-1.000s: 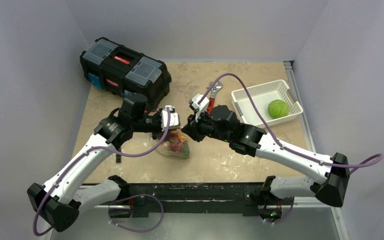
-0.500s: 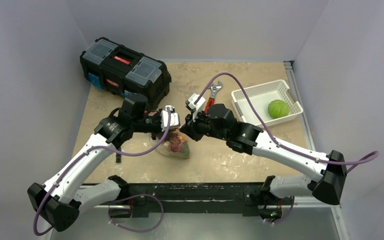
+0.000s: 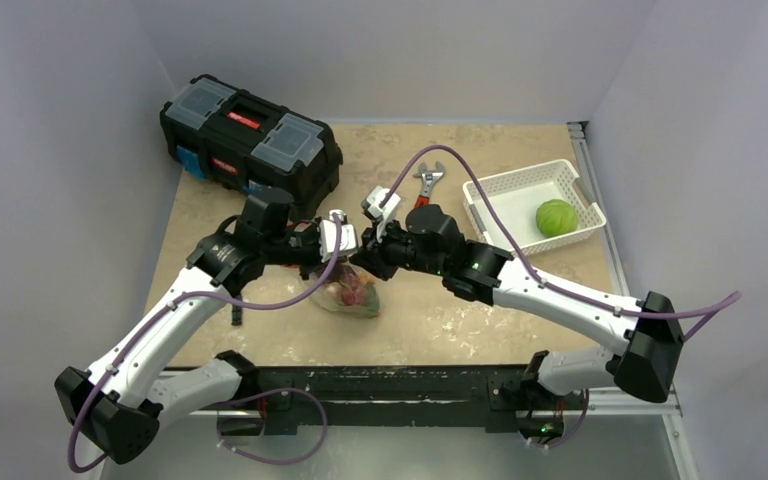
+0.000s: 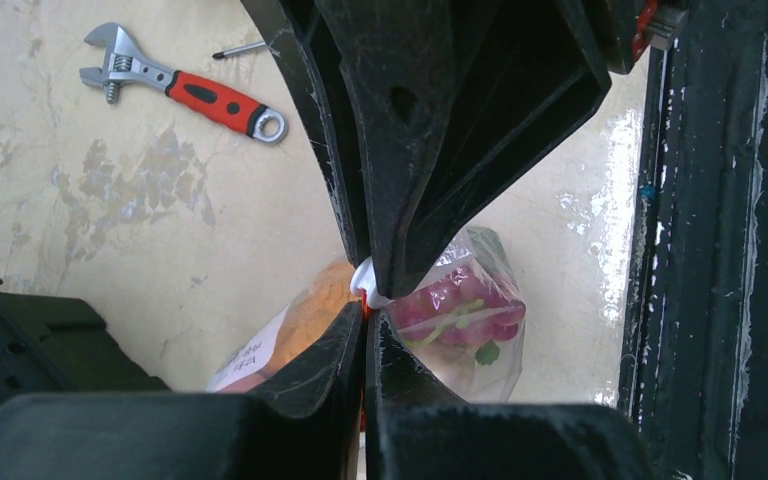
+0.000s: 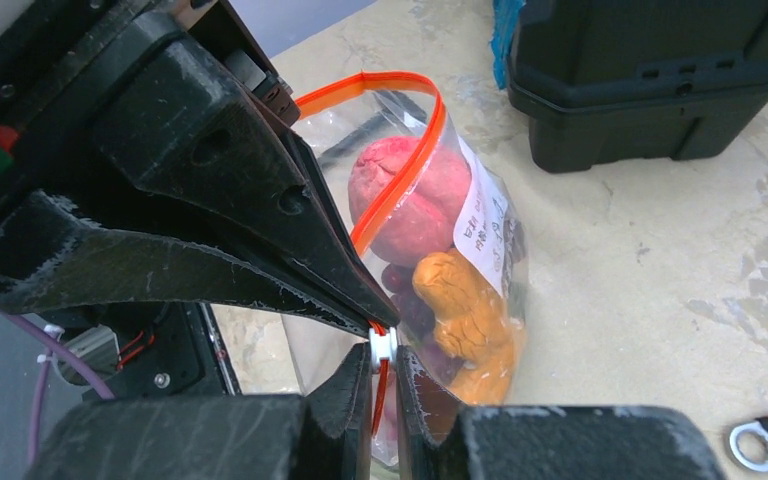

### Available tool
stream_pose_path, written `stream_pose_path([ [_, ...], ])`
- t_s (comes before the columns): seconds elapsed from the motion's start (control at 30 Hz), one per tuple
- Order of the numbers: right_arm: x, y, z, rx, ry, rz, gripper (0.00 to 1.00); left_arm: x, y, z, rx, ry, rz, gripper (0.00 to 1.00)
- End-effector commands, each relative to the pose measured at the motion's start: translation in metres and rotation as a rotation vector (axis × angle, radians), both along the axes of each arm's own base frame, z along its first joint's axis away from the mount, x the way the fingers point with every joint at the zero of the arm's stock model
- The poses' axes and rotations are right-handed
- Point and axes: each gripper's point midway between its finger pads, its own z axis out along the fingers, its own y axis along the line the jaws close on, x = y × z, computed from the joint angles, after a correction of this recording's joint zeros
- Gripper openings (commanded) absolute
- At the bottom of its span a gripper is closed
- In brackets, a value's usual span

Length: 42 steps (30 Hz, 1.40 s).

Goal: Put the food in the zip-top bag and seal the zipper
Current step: Zip the zipper food storage bag at the center of the board.

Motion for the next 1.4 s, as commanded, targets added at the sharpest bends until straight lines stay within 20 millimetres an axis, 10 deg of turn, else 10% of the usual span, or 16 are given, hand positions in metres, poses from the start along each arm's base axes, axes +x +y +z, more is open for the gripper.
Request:
stream_pose_path([
  [0.0, -0.007, 0.028, 0.041, 0.156, -0.060, 0.103, 0.03, -0.009, -0.019, 0.031, -0.112, -0.061, -0.102, 0.00],
  [0.27, -0.010, 0.002, 0.029, 0.130, -0.045, 0.029, 0.38, -0.008, -0.018, 0.033, -0.113, -0.072, -0.096, 0.00],
  [0.7, -0.012, -0.018, 0.017, 0.009, -0.018, -0.007, 0.44, -0.007, -0.018, 0.029, -0.105, -0.065, -0.093, 0.00],
  [1.37, -0.004, -0.015, 0.022, -0.077, -0.007, -0.015, 0.09, -0.009, -0.019, 0.031, -0.109, -0.063, -0.101, 0.00],
])
